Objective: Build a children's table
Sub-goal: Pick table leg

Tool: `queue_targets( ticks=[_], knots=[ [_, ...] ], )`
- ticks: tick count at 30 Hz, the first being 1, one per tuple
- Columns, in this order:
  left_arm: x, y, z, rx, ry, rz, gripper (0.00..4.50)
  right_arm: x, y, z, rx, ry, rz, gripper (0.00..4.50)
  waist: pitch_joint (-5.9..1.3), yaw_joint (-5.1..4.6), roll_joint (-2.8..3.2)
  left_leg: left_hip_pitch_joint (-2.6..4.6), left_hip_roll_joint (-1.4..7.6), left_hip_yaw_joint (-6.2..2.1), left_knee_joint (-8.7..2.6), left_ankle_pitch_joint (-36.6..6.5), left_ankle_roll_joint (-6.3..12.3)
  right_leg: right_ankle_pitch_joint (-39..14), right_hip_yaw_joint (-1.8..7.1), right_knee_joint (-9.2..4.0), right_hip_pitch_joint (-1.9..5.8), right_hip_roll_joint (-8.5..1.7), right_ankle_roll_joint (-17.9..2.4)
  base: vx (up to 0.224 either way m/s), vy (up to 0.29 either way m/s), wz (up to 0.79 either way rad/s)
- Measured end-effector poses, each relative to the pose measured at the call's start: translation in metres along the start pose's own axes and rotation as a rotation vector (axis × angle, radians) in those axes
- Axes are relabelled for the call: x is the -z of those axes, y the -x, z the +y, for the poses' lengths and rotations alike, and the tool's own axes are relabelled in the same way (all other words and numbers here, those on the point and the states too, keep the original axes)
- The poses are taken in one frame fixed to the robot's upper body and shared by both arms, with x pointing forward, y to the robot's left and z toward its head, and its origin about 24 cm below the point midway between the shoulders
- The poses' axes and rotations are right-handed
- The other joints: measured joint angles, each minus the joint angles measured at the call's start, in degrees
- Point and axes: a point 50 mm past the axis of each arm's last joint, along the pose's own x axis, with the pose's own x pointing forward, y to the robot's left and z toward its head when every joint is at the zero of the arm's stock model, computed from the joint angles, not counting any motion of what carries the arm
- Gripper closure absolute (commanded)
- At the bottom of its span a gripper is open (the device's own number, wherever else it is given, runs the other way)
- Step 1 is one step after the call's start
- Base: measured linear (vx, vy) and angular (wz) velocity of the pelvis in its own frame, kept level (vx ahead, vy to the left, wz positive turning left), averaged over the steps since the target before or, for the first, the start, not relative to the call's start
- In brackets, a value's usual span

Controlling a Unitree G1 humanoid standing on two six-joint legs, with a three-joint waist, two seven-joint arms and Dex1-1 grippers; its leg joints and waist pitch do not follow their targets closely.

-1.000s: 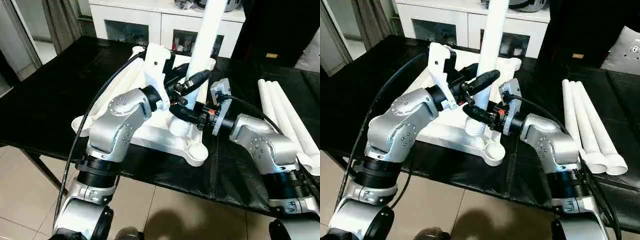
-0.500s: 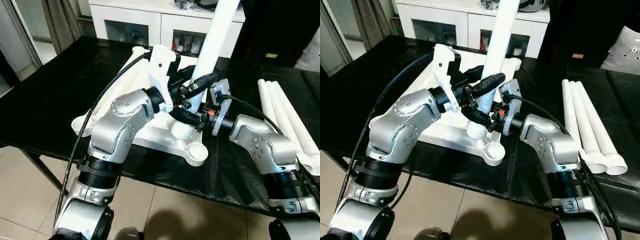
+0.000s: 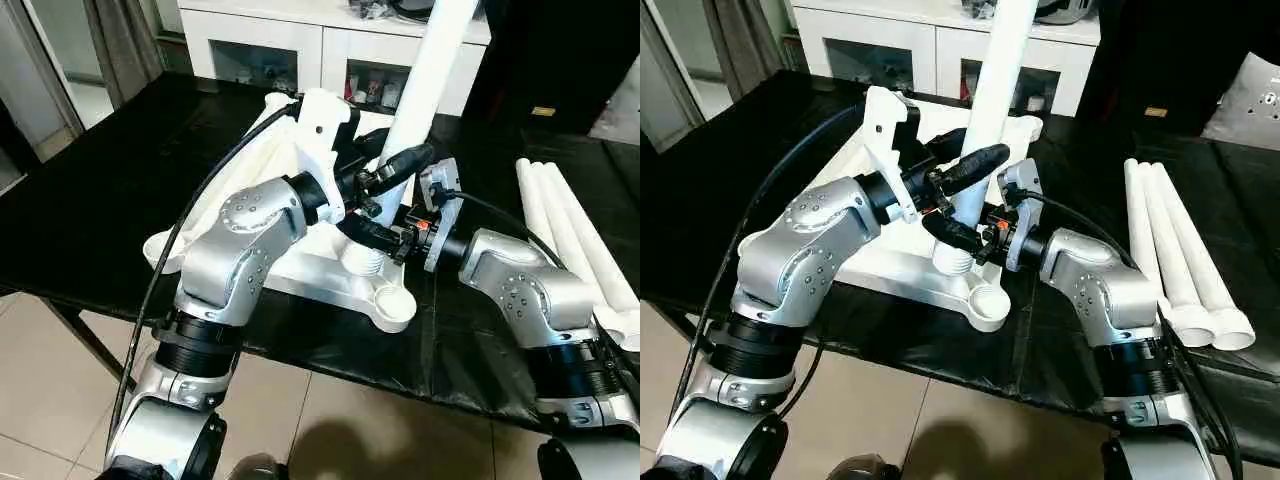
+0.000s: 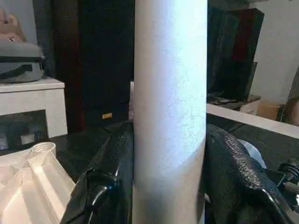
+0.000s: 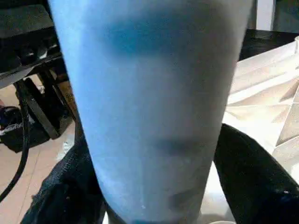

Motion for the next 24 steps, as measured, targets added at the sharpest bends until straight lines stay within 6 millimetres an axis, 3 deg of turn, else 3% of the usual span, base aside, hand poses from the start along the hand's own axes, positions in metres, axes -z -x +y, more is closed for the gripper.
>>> queue_targets(
  ticks=[10,24],
  knots=[
    [0.0007,-0.0004,-0.0016,0.021,-0.003,0.006,2.67,-0.0003,0.0001,-0.0001,0.000,-0.004,-0.005,1.17,0.00,0.00,0.01,0.00,0.00,0.00,0.00,0.0,0.00,0.0,0.00,0.01,0.00,0.00,0.0,0.000,0.000,0.00],
    [0.0014,0.0001,-0.0007,0.014,-0.011,0.013,2.67,0.0009,-0.0024,0.0023,-0.016,-0.022,-0.010,2.40,-0.02,0.03,0.03,0.00,0.00,0.00,0.00,0.0,0.00,0.0,0.00,0.01,0.00,0.00,0.0,0.000,0.000,0.00]
  ],
)
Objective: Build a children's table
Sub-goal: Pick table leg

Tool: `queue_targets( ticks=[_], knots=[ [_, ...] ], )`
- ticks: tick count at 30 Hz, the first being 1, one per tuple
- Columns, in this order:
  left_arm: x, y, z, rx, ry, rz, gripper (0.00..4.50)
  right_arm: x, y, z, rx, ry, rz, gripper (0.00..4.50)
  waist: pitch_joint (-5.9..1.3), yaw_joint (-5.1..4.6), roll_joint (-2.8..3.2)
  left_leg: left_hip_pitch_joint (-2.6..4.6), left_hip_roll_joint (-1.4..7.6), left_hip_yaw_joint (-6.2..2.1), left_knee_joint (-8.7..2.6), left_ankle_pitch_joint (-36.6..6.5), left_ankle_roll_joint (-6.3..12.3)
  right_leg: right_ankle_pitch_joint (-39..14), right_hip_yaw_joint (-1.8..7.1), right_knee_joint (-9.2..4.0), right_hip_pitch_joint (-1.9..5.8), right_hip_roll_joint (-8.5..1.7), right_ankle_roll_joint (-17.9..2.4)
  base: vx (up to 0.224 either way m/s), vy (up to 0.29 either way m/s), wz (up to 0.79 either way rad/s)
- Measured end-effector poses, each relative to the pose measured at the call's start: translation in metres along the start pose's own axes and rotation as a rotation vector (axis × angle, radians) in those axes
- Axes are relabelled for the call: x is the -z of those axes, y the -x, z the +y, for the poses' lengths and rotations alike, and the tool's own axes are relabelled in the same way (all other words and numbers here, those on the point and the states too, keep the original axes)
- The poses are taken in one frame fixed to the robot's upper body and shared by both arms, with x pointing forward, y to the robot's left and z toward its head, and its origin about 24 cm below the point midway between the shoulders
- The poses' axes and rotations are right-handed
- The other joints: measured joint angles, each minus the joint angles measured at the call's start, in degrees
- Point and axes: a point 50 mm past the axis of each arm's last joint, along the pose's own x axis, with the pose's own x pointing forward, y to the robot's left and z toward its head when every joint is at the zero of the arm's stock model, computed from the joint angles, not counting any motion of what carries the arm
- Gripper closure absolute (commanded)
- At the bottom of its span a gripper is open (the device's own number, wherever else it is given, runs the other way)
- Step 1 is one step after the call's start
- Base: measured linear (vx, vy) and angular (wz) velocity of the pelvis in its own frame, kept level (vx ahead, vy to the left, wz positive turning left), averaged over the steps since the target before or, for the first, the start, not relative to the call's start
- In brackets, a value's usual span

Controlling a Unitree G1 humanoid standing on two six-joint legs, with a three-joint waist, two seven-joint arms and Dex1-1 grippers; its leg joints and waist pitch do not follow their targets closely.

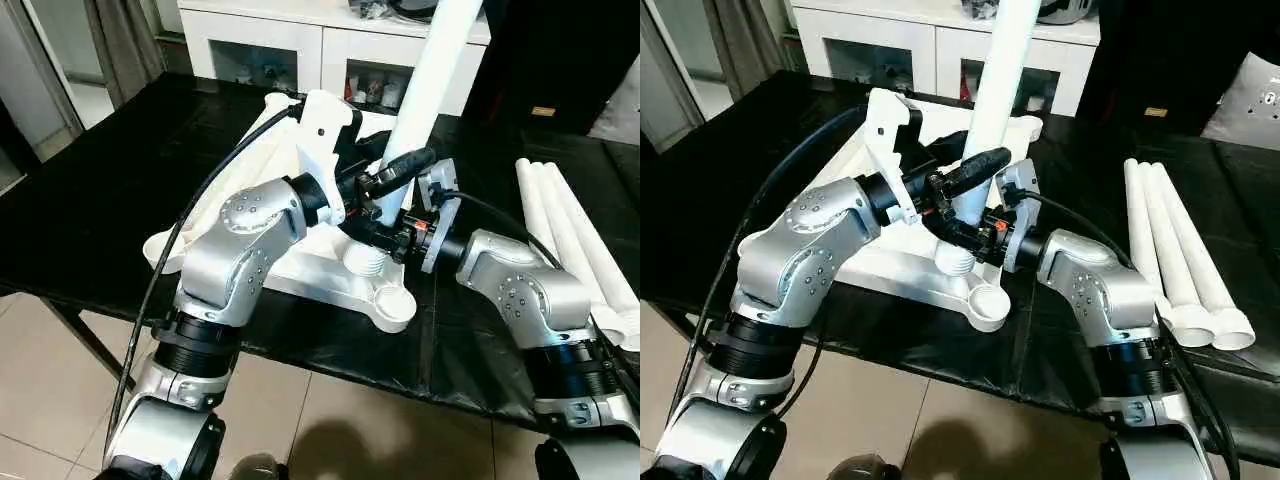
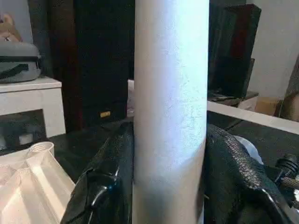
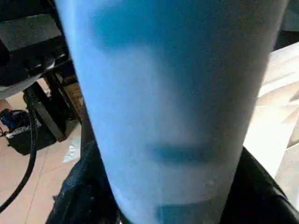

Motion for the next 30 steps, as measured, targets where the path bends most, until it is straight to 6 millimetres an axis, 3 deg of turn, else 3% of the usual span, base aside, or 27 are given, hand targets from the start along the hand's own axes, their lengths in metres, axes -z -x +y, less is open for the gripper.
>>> queue_targets(
  ticks=[8,11,14,17,30],
  knots=[
    [0.000,0.000,0.002,-0.025,0.014,-0.003,2.67,0.001,-0.004,0.002,0.003,-0.010,-0.013,2.53,0.00,-0.03,0.01,0.01,0.00,0.00,0.00,0.0,-0.01,0.0,0.00,0.02,0.00,0.00,0.0,0.000,0.000,0.00],
    [0.000,0.001,0.004,-0.047,0.052,-0.006,1.97,0.001,-0.005,0.002,0.010,-0.014,-0.016,2.54,0.00,-0.03,0.01,0.01,0.00,0.00,0.00,0.0,-0.01,0.0,0.00,0.02,0.00,0.00,0.0,0.000,0.000,0.00],
    [0.001,0.000,0.002,-0.034,0.100,-0.016,1.94,0.002,-0.006,0.002,0.016,-0.015,-0.018,2.56,0.00,0.05,0.01,0.01,0.00,0.00,0.00,0.0,-0.01,0.0,0.00,0.02,0.00,0.00,0.0,0.000,0.000,0.00],
    [-0.001,-0.001,0.000,-0.027,0.114,-0.034,1.55,0.001,-0.007,0.003,0.030,0.008,-0.039,2.56,0.00,-0.04,0.01,0.01,0.00,0.00,0.00,0.0,-0.01,0.0,0.00,0.01,0.00,0.00,0.0,0.000,0.000,0.00],
    [-0.013,0.002,-0.012,0.042,0.206,-0.130,1.54,0.007,-0.005,-0.003,0.106,0.005,-0.035,2.59,0.00,-0.10,0.00,0.02,0.00,0.00,0.01,0.0,0.00,0.0,0.00,0.01,0.02,0.00,0.0,0.000,0.000,0.00]
  ],
)
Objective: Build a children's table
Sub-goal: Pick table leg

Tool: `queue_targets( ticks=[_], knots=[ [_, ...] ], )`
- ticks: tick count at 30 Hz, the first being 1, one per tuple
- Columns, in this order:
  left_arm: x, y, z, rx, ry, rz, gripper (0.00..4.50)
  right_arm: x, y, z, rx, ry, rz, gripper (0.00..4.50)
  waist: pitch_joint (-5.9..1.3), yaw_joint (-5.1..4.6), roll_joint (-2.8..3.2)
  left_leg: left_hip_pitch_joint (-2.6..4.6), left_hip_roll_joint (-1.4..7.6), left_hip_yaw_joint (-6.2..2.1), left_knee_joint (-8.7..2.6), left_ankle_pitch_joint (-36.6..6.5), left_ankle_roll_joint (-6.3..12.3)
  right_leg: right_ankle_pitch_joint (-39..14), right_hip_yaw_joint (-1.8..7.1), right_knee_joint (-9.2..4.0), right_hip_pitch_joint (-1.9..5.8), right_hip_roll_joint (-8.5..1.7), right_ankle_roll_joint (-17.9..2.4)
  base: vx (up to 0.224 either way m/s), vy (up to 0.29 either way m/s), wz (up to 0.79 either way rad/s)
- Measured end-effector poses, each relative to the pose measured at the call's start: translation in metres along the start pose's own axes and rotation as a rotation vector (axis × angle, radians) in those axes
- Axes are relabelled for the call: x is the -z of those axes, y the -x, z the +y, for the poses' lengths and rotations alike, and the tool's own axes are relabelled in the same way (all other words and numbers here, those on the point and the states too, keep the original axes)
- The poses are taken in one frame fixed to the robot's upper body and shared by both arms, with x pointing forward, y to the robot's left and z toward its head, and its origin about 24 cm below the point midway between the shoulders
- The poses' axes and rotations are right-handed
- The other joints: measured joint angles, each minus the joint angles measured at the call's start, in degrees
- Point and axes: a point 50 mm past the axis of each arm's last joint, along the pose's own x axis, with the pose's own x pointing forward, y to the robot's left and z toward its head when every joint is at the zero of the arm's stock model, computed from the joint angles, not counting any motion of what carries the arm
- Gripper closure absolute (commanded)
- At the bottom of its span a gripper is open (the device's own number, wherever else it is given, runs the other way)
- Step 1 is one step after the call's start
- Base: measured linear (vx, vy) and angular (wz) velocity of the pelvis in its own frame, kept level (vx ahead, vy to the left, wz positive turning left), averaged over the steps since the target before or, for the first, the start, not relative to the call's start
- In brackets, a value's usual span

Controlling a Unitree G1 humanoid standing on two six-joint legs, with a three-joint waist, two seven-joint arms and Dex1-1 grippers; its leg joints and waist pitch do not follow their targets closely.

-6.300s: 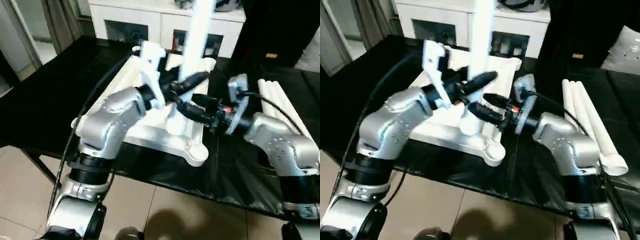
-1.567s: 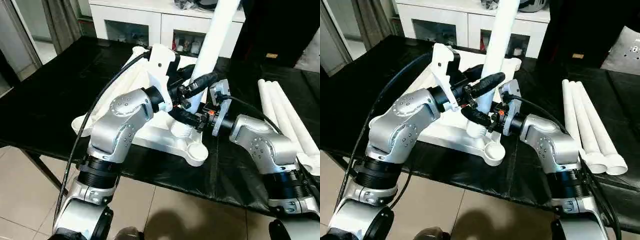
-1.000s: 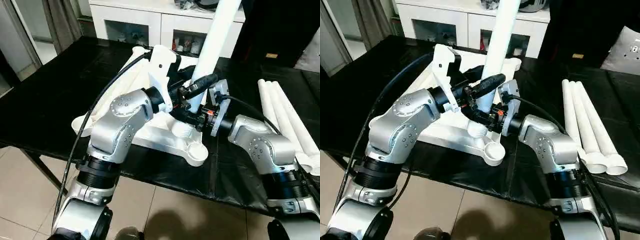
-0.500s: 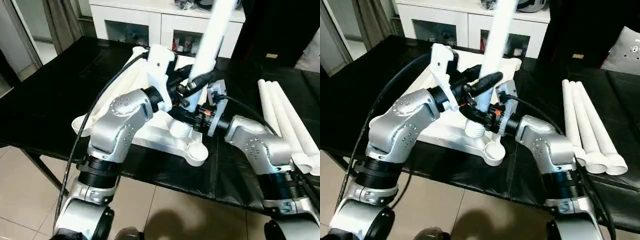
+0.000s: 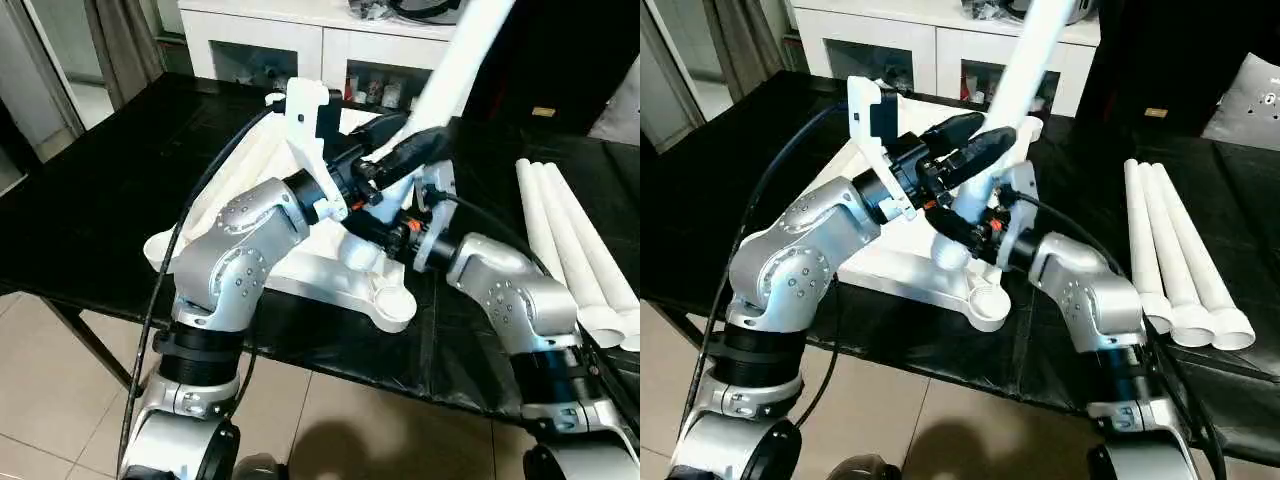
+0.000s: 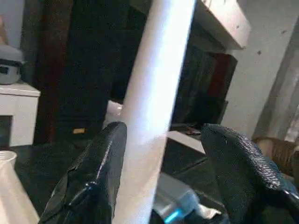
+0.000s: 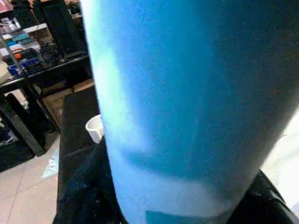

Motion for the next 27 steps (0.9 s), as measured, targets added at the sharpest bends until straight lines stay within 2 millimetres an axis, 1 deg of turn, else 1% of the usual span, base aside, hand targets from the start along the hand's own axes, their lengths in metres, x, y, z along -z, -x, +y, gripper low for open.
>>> queue_targets(
  ticks=[4,7,9,12,15,16,21,24,27],
  knots=[
    [-0.001,0.001,0.001,-0.017,-0.002,-0.005,1.54,0.000,0.002,-0.005,0.061,-0.006,-0.006,2.59,0.00,-0.04,0.00,0.01,0.00,0.00,0.00,0.0,0.00,0.0,0.00,0.01,0.00,0.00,0.0,0.000,0.000,0.00],
    [-0.005,0.009,0.006,-0.051,-0.027,-0.009,1.54,0.002,0.009,-0.011,0.140,-0.006,-0.011,2.59,-0.01,-0.19,0.02,0.01,0.00,0.00,0.00,0.0,0.00,0.0,0.00,0.01,0.00,0.00,0.0,0.000,0.000,0.00],
    [-0.002,0.020,0.011,-0.084,-0.041,0.011,1.54,0.004,0.015,-0.016,0.223,0.023,-0.017,2.59,-0.02,-0.43,0.03,0.01,0.00,0.00,-0.01,0.0,-0.01,0.0,0.00,0.01,-0.01,0.00,0.0,0.000,0.000,0.00],
    [0.008,0.038,0.023,-0.161,-0.100,0.102,1.54,0.009,0.028,-0.023,0.334,0.067,0.016,2.59,0.00,-0.71,0.01,0.01,0.00,0.00,-0.01,0.0,-0.03,0.0,0.00,0.01,-0.01,0.01,0.0,0.000,0.000,0.00],
    [0.011,0.052,0.036,-0.210,-0.189,0.192,1.54,0.010,0.038,-0.024,0.380,0.072,0.009,2.59,0.01,-1.24,0.02,0.01,0.00,0.00,-0.01,0.0,-0.06,0.0,0.01,-0.02,-0.01,0.01,0.1,0.000,0.000,0.00],
    [0.012,0.054,0.038,-0.211,-0.216,0.218,1.54,0.010,0.039,-0.024,0.392,0.070,0.000,2.59,0.00,-1.33,0.02,0.03,0.00,0.00,-0.01,-0.1,-0.16,0.0,0.01,-0.02,0.00,0.01,0.1,0.000,0.000,0.00],
    [0.024,0.069,0.049,-0.199,-0.323,0.357,1.54,0.006,0.048,-0.026,0.472,0.066,-0.034,2.59,0.02,-1.46,0.05,0.05,0.00,0.00,-0.01,-0.1,-0.31,0.1,0.03,-0.05,0.01,0.02,0.1,0.000,0.000,0.00],
    [0.036,0.083,0.061,-0.214,-0.369,0.465,1.54,0.015,0.055,-0.028,0.513,0.049,0.012,2.59,0.02,-1.48,0.05,0.06,0.00,0.00,-0.01,-0.1,-0.32,0.1,0.03,-0.04,0.01,0.02,0.1,0.000,0.000,0.00],
    [0.044,0.088,0.064,-0.194,-0.378,0.509,1.54,0.018,0.055,-0.027,0.515,0.039,0.028,2.59,0.07,-1.41,0.15,0.05,-0.01,0.00,-0.01,-0.1,-0.32,0.1,0.04,-0.06,0.02,0.01,0.1,0.000,0.000,0.00]
  ],
)
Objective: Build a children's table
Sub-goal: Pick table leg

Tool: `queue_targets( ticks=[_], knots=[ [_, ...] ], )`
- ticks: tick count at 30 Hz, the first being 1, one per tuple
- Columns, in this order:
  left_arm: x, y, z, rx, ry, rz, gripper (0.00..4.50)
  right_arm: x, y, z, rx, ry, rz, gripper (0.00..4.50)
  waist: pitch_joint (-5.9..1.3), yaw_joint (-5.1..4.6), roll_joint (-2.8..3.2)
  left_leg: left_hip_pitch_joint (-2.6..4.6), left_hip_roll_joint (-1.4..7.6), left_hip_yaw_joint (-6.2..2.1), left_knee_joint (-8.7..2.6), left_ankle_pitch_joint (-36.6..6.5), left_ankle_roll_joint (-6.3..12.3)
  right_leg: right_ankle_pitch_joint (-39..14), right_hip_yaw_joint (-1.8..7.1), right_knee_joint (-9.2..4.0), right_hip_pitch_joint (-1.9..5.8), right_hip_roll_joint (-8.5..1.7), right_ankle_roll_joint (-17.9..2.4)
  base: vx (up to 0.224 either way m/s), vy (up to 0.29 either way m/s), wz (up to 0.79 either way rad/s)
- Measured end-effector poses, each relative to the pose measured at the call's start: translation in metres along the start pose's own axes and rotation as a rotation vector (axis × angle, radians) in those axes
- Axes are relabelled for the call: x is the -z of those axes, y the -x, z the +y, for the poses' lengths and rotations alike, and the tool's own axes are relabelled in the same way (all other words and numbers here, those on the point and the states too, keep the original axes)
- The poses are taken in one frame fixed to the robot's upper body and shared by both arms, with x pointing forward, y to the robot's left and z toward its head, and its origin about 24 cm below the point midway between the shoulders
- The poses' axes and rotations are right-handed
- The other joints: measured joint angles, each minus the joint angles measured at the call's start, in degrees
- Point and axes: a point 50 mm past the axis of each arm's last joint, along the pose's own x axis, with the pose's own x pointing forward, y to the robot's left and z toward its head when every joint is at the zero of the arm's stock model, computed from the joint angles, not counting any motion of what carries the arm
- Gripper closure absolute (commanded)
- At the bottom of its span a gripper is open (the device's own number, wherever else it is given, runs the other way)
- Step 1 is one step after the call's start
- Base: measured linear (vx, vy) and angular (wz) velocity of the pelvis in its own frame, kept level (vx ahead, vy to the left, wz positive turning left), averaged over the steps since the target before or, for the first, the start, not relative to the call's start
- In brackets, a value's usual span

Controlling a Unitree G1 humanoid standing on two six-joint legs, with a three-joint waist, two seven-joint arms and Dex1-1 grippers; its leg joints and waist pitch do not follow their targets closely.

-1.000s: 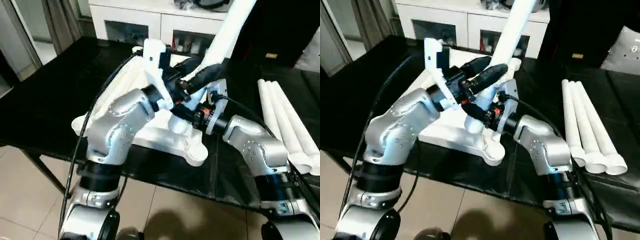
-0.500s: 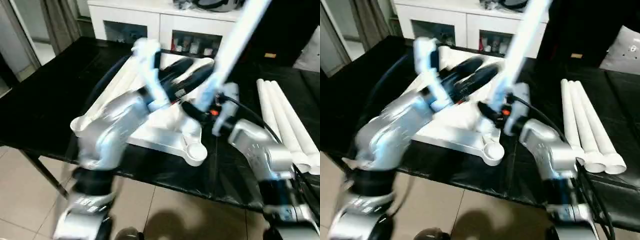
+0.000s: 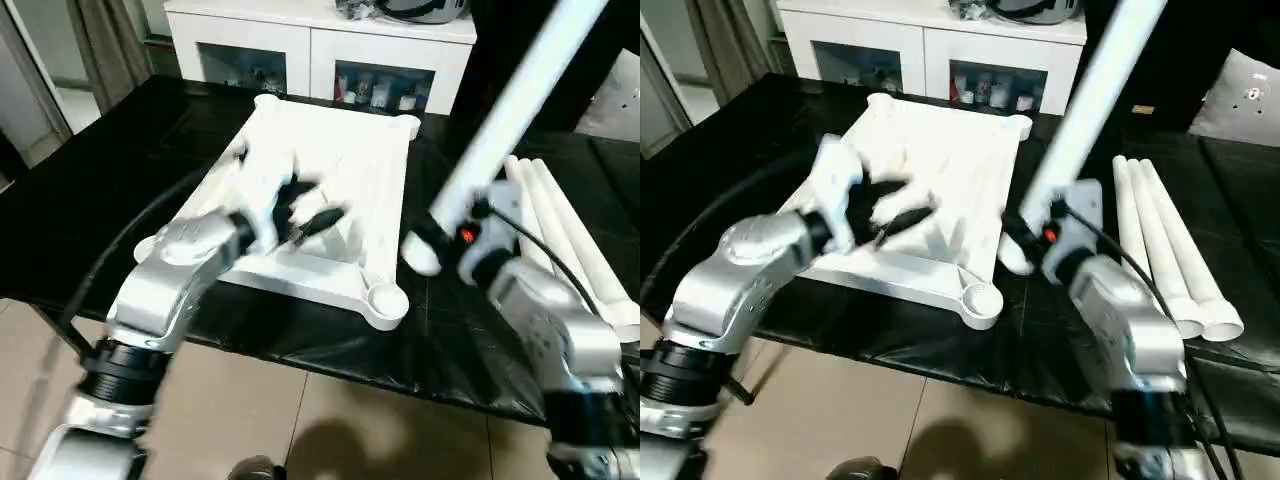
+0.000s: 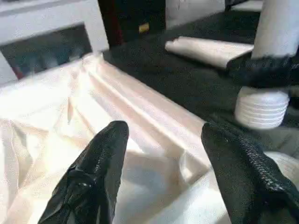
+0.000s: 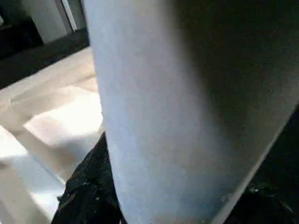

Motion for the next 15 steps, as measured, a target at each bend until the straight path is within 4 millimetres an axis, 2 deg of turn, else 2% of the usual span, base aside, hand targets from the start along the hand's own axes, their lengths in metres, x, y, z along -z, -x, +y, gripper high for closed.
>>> queue_targets(
  ticks=[2,8,11,13,14,15],
  knots=[
    [0.005,0.001,-0.001,0.043,-0.030,0.026,1.54,-0.002,-0.001,0.003,-0.005,0.012,-0.022,2.59,0.02,-0.02,0.21,0.01,0.00,0.00,0.00,0.0,0.00,0.0,0.00,0.01,0.00,0.00,0.0,0.000,0.000,0.00],
    [0.020,0.000,-0.011,0.213,-0.098,0.091,1.54,-0.007,0.005,0.002,-0.004,0.061,-0.058,2.59,0.05,0.14,0.26,0.01,0.00,0.00,0.00,0.0,-0.01,0.0,0.00,0.01,0.01,-0.01,0.0,0.000,0.000,0.00],
    [0.026,-0.002,-0.015,0.289,-0.110,0.114,1.89,-0.007,0.006,-0.002,-0.004,0.087,-0.049,2.59,0.05,0.11,0.26,0.04,-0.01,0.01,0.00,0.0,-0.03,0.0,0.01,0.03,0.02,-0.01,0.0,0.000,0.000,0.00],
    [0.031,-0.004,-0.014,0.327,-0.116,0.139,1.89,-0.007,0.007,-0.003,-0.011,0.111,-0.043,2.59,0.05,0.09,0.27,0.07,0.00,0.01,0.00,0.0,-0.04,0.0,0.01,0.04,0.03,-0.01,0.0,0.000,0.000,0.00],
    [0.033,-0.006,-0.014,0.353,-0.121,0.151,2.24,-0.007,0.007,-0.003,-0.014,0.130,-0.035,2.59,0.06,0.09,0.27,0.09,0.00,0.01,0.00,0.0,-0.04,0.0,0.01,0.06,0.04,-0.01,0.0,0.000,0.000,0.00],
    [0.033,-0.007,-0.014,0.374,-0.129,0.155,2.34,-0.007,0.007,-0.003,-0.013,0.138,-0.031,2.59,0.05,0.09,0.27,0.09,0.00,0.01,0.00,0.0,-0.05,0.0,0.01,0.06,0.04,-0.01,0.0,0.000,0.000,0.00]
  ],
)
